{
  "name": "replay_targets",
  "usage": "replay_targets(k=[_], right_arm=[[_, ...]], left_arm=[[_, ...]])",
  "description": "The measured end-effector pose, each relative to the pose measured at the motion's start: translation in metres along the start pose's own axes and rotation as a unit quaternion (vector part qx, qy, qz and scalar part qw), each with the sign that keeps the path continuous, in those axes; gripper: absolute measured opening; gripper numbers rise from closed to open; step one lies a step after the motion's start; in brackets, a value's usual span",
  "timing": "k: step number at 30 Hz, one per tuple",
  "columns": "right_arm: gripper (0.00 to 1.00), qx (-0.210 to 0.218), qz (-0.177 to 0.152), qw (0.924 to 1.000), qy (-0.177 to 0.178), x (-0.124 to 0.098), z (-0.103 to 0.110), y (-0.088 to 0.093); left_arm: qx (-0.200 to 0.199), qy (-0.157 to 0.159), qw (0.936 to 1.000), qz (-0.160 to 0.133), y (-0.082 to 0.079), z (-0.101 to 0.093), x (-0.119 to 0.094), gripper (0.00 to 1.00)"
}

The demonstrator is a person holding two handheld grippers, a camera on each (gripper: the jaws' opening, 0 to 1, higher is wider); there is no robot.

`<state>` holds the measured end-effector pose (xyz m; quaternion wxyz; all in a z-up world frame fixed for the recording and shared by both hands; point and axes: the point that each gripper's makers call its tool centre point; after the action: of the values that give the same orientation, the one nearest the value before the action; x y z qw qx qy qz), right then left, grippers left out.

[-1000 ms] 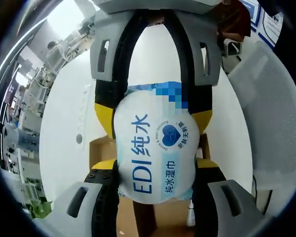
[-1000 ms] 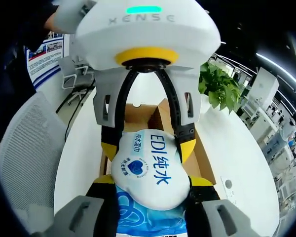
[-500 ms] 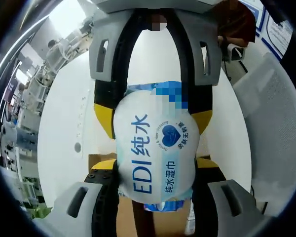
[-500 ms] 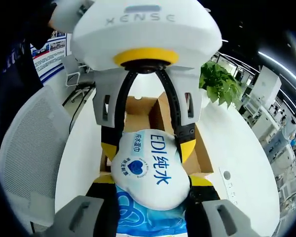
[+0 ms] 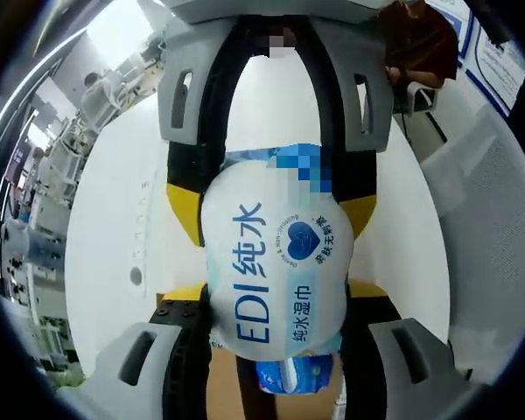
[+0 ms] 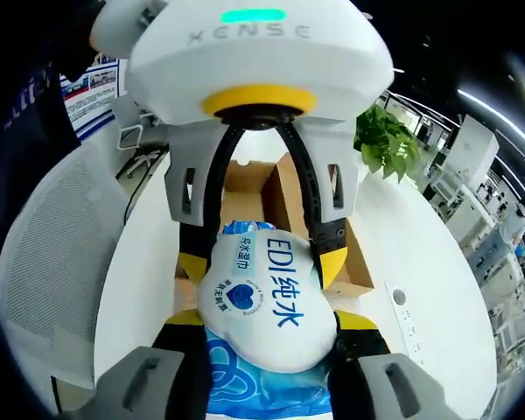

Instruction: Operate the shoe box by opening the lid, removing the specified soft item, and placing it in the target area until the item is outside and the box remains undamaged.

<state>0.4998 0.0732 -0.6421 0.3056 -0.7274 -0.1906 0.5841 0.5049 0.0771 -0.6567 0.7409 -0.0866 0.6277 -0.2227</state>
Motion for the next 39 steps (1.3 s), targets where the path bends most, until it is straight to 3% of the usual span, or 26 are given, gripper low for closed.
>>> replay_targets(k=[11, 39], right_arm=[[0.49, 0.003, 0.006, 1.0, -0.004, 0.001, -0.005, 0.022], [0.49, 0.007, 0.009, 0.9996, -0.024, 0.031, -0.005, 0.061]], left_arm=[[-0.003, 0.004, 1.0, -0.006, -0.009, 0.002, 0.022, 0.59], [-0.019, 0.024, 0.9995, 0.012, 0.003, -0.003, 0.069, 0.59]])
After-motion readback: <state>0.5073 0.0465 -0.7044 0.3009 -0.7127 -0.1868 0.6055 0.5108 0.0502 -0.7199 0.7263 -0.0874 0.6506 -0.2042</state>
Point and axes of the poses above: the point that each gripper's makers call its tool centre point, and the gripper's own axes: x roughly forward along the fingers, z roughly to its left, y roughly out of its underside, and after that the axes turned 2 degrees about -y, right-handed
